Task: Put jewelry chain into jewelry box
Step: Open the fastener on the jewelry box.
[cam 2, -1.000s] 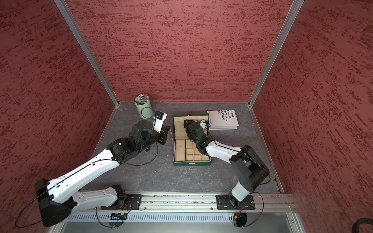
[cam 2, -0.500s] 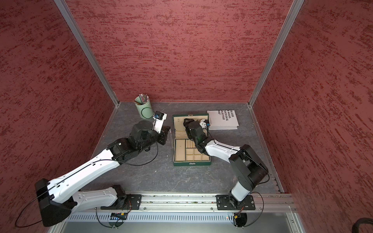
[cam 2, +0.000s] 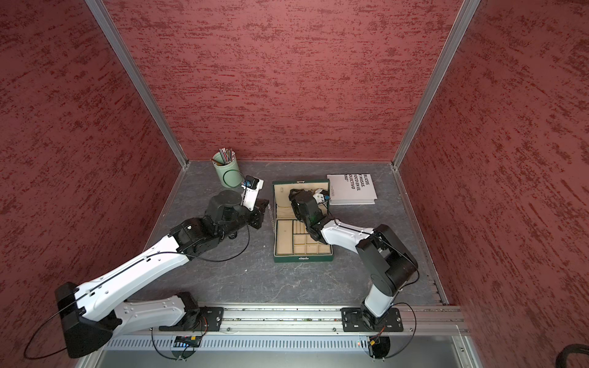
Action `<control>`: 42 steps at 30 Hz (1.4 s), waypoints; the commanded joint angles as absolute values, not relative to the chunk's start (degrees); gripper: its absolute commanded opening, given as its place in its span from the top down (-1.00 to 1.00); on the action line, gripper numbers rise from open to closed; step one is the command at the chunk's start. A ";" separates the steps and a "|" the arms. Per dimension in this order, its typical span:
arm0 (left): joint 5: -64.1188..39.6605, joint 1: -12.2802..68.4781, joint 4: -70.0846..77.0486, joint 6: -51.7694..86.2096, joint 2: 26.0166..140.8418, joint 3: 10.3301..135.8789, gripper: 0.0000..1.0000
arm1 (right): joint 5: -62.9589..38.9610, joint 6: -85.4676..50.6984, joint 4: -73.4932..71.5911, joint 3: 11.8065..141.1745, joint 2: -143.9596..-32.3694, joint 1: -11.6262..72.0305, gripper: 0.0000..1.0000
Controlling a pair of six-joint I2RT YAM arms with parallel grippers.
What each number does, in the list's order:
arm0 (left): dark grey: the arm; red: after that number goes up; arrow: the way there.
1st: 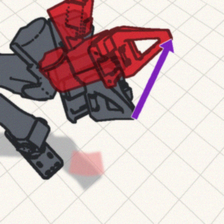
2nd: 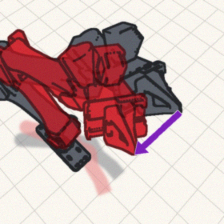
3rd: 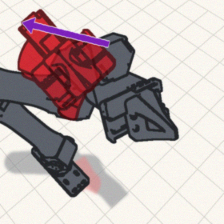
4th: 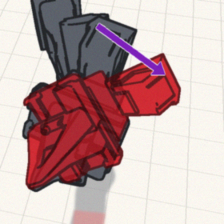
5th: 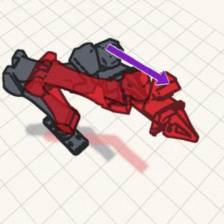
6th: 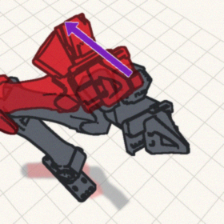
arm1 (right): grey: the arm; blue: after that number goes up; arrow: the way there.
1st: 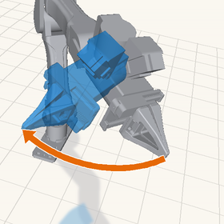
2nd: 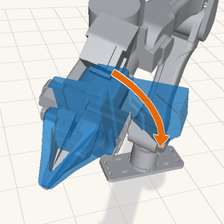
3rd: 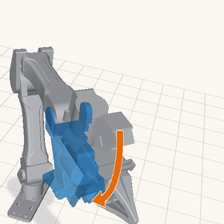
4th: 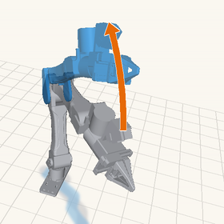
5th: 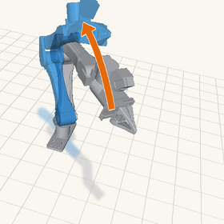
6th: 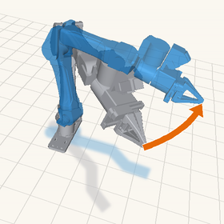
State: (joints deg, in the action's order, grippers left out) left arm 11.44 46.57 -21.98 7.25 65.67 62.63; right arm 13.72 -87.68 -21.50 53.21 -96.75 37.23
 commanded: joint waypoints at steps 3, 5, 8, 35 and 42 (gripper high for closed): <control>11.08 46.43 -21.18 7.69 65.21 61.81 1.00 | 14.06 -87.70 -21.25 52.44 -96.63 37.30 -0.12; 11.09 46.44 -21.12 7.80 65.21 61.72 1.00 | 14.06 -88.04 -21.58 51.84 -96.80 37.51 -0.11; 11.07 46.44 -21.10 7.91 65.22 61.68 1.00 | 13.98 -88.32 -21.95 51.17 -97.03 37.74 -0.10; 11.07 46.58 -21.53 8.58 65.30 61.26 1.00 | 13.27 -90.17 -24.84 47.66 -101.42 39.54 -0.04; 11.08 46.62 -21.79 8.70 65.31 61.37 1.00 | 13.03 -90.00 -26.15 46.98 -101.51 39.73 -0.03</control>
State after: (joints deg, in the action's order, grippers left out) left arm 11.44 46.57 -22.00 8.21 65.67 61.78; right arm 14.24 -90.48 -31.48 49.06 -99.24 38.50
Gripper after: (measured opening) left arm 0.051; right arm 0.512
